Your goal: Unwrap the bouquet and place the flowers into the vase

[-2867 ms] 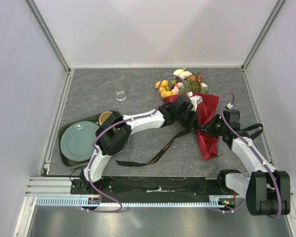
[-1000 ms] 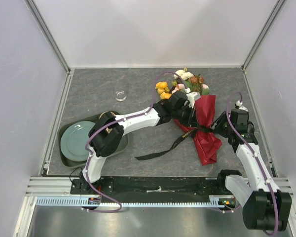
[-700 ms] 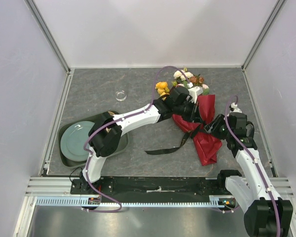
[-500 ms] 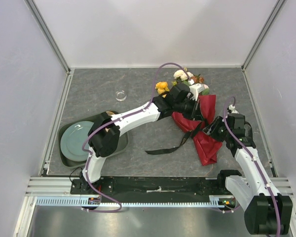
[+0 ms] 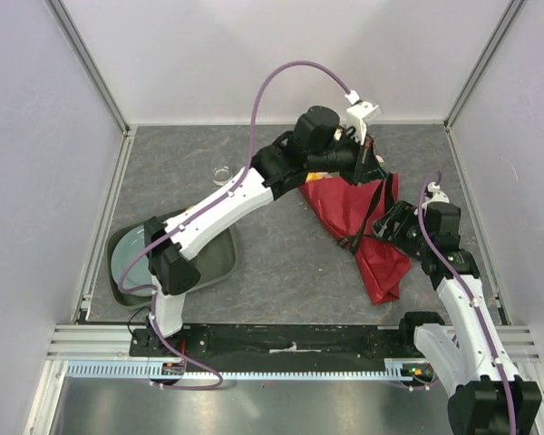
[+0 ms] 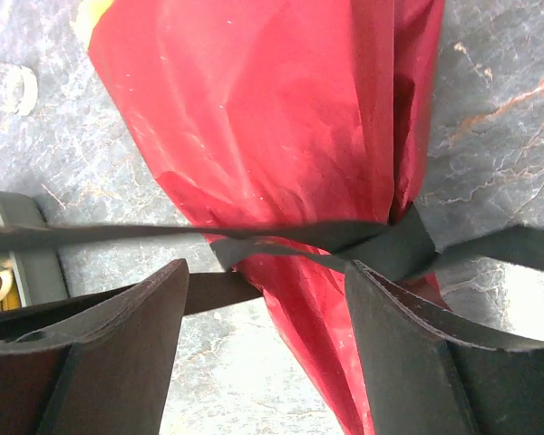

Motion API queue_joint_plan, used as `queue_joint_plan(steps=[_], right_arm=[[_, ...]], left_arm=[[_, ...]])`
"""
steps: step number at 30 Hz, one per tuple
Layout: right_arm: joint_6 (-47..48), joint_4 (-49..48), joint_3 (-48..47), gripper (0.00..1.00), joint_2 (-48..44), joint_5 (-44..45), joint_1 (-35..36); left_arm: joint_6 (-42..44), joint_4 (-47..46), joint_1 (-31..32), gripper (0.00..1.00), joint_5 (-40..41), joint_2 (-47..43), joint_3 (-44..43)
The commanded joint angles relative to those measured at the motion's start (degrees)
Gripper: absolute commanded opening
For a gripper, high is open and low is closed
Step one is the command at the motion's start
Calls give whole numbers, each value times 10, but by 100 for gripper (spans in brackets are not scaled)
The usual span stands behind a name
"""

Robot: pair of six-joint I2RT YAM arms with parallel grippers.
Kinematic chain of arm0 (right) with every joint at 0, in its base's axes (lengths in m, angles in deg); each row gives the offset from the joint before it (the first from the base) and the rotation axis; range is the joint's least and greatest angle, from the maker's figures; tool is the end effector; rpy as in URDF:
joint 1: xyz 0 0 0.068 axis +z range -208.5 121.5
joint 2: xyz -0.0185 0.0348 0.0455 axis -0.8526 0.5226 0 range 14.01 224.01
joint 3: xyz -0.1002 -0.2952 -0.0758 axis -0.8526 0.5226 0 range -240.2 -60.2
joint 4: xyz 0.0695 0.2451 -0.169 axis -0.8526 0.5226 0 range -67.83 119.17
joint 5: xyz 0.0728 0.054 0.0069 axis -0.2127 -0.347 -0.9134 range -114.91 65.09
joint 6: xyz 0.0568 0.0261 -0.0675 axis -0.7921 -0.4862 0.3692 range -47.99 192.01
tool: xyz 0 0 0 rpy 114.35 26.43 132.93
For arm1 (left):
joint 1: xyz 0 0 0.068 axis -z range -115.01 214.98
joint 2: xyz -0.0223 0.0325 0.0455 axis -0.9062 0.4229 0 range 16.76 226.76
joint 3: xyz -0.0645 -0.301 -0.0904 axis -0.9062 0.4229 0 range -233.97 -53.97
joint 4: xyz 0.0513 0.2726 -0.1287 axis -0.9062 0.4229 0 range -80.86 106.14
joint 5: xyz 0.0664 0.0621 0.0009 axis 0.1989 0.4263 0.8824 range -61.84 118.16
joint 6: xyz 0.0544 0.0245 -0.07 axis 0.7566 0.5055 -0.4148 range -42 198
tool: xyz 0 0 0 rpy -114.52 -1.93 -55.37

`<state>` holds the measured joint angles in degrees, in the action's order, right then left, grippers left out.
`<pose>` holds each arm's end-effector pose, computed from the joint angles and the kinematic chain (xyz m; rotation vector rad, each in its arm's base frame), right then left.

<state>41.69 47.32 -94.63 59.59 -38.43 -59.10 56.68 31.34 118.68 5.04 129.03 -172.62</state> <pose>0.2231 0.0171 0.2485 0.4666 2.1893 0.5460 0.3092 -0.4756 0.4547 0.8561 1.8378 -1.2475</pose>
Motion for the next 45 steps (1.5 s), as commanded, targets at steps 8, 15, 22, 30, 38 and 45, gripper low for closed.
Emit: queue_joint_plan(steps=[8, 15, 22, 30, 38, 45], right_arm=[[13, 28, -54, 82, -35, 19, 1], [15, 35, -56, 82, -39, 37, 1], [15, 32, -54, 82, -26, 49, 1], [14, 18, -54, 82, -4, 49, 1], [12, -2, -45, 82, 13, 27, 1], [14, -14, -40, 82, 30, 17, 1]], left_arm=[[155, 16, -3, 2, 105, -64, -157], [263, -26, -3, 2, 162, -100, -215], [323, -49, -3, 2, 204, -158, -225], [377, -79, -3, 2, 217, -240, -225], [352, 0, -3, 2, 280, -278, -143], [266, -32, 17, 2, 330, -354, 37]])
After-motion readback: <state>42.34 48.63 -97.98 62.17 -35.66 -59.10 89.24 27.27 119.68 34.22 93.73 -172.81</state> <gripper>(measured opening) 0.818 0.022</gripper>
